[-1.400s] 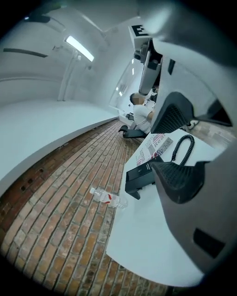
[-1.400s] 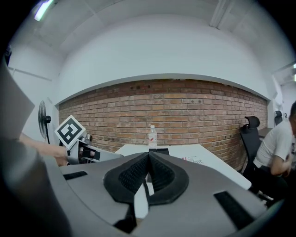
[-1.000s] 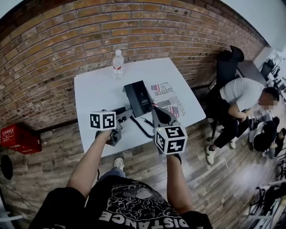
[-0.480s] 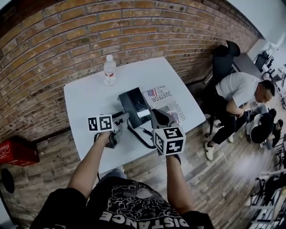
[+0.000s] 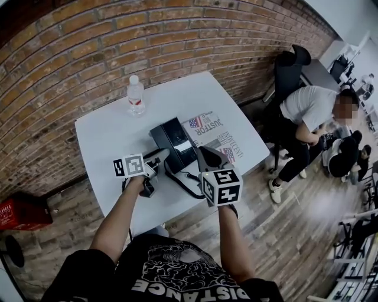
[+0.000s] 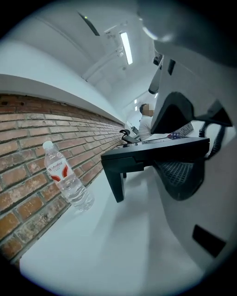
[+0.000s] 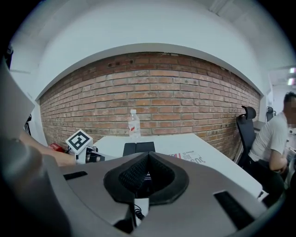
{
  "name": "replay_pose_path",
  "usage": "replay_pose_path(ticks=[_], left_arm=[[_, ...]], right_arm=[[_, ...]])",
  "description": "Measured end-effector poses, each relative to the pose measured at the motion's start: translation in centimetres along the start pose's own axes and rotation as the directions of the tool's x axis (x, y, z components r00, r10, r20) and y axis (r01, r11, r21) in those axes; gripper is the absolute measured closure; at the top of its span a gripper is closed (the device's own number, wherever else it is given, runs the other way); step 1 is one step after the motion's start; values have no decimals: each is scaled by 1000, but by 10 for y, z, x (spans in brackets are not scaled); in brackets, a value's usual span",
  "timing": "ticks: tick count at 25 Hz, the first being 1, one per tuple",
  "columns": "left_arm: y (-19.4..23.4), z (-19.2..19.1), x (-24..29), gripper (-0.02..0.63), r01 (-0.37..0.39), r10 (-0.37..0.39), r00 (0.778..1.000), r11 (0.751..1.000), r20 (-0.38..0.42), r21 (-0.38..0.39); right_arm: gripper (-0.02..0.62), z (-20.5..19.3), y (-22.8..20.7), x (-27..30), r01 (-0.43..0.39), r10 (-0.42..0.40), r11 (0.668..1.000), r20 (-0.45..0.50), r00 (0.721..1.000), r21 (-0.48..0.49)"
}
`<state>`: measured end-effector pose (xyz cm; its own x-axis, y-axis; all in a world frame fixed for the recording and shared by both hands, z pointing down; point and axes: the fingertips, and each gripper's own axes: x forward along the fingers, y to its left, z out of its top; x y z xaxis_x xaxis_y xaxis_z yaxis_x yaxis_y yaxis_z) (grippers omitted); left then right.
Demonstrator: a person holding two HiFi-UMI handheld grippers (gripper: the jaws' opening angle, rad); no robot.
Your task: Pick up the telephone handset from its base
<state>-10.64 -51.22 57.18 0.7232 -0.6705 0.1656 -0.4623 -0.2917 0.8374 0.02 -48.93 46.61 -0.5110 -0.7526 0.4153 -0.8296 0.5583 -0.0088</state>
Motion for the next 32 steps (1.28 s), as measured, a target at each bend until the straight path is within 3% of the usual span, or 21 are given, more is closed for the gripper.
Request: replay_pose_path(ticks=[3, 5, 10, 14, 22, 32], left_arm=[[2, 2, 2, 448, -3, 4, 1000, 1000, 13, -19], [6, 1, 2, 518, -20, 21, 1000, 999, 17, -41], [9, 1, 2, 531, -14, 17, 999, 995, 29, -104], [7, 0, 2, 534, -28, 31, 999, 994, 29, -108], [-12, 3, -1, 534, -35, 38, 998, 997, 41, -70], [-70, -3, -11, 534, 7, -8, 998, 1000, 67, 19]], right_arm=[[595, -4, -4, -2, 14, -13, 1000, -7, 1000, 8], [595, -7, -7, -4, 23, -23, 1000, -13, 1000, 13], [595, -11, -10, -7, 35, -35, 999, -11, 999, 24], [595, -12, -11, -13, 38, -38, 999, -9, 999, 28], [595, -14, -16, -34, 55, -56, 998, 6, 998, 41], [595, -13, -20, -79, 78, -81, 996, 49, 996, 53]])
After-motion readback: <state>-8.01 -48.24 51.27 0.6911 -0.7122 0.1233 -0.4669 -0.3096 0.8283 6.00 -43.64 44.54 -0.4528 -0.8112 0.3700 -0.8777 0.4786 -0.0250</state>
